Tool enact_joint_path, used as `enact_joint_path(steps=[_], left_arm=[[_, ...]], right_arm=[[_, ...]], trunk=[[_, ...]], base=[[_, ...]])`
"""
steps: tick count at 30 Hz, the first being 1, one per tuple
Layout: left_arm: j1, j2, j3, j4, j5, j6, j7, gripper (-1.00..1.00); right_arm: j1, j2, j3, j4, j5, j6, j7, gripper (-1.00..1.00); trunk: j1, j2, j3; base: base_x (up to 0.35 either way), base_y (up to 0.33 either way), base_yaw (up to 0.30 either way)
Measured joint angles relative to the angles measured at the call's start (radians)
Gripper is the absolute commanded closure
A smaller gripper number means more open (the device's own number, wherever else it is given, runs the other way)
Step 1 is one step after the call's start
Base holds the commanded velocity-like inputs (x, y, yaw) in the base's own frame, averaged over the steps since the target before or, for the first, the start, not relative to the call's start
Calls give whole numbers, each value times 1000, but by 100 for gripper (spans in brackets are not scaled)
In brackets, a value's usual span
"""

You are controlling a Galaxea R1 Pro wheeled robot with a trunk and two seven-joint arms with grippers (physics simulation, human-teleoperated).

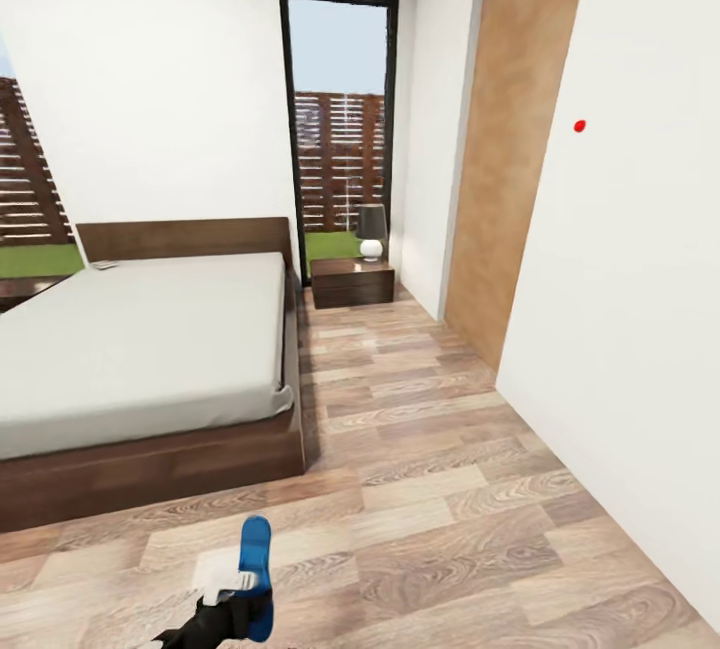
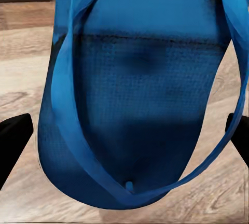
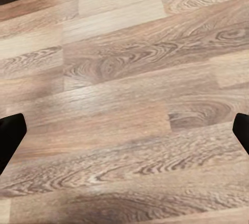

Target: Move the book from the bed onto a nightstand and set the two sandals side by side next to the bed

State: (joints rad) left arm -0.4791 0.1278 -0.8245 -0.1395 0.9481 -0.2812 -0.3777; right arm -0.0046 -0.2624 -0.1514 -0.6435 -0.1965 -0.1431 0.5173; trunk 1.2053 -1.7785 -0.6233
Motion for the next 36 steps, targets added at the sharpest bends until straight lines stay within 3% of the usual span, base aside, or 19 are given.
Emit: enact_joint_path(steps=[4, 8, 13, 17, 19, 23, 30, 36], left_arm=[[0, 3, -2, 10, 1, 2, -132, 100], [0, -1, -1, 13, 1, 5, -172, 100], [0, -4, -1, 13, 2, 20, -181, 100], [0, -5, -2, 14, 2, 89, -179, 100], [0, -19, -5, 48, 3, 125, -173, 100], [0, -53, 2, 110, 5, 91, -160, 100], [0, -59, 2, 119, 6, 62, -149, 100], [0, -59, 1, 119, 6, 62, -144, 100]], right_arm=[[-1, 0, 0, 0, 0, 0, 0, -100], [0, 0, 0, 0, 0, -1, 0, -100], [0, 0, 0, 0, 0, -1, 0, -100], [0, 0, 0, 0, 0, 0, 0, -100], [0, 0, 0, 0, 0, 0, 0, -100], [0, 0, 0, 0, 0, 0, 0, -100], [0, 0, 0, 1, 0, -1, 0, -100], [0, 0, 0, 1, 0, -1, -1, -100]], trunk=[[0, 0, 0], [0, 0, 0], [0, 0, 0], [0, 0, 0], [0, 0, 0], [0, 0, 0], [0, 0, 0], [-1, 0, 0]], base=[[0, 0, 271], [0, 0, 217], [0, 0, 71], [0, 0, 10], [0, 0, 1], [0, 0, 0], [5, 0, 0], [244, 0, 0]])
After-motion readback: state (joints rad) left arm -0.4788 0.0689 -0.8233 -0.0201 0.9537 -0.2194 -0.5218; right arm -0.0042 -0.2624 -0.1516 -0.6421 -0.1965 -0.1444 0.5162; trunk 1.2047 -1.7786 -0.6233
